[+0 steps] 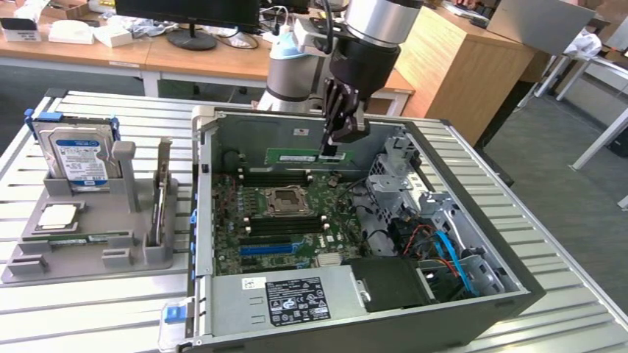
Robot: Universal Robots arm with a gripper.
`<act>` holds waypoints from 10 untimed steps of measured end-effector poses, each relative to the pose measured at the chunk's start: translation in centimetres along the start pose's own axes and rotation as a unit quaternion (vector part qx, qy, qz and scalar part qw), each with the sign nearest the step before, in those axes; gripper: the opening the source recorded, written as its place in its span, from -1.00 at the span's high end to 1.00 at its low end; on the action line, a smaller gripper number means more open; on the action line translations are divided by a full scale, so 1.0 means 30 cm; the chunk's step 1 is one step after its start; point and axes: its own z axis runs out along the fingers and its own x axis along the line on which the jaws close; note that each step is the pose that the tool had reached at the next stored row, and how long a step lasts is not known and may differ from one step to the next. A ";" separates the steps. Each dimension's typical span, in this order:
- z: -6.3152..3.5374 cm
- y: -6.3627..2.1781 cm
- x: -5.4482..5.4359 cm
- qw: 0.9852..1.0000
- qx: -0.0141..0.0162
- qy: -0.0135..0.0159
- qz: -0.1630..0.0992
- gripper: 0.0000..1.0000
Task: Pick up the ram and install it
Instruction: 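Pick up the ram and move it above insertion slot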
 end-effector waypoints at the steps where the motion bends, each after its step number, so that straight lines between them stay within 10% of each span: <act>1: 0.004 0.000 0.000 1.000 0.000 0.000 0.000 0.77; 10: 0.034 -0.002 0.001 1.000 0.000 0.000 0.001 0.77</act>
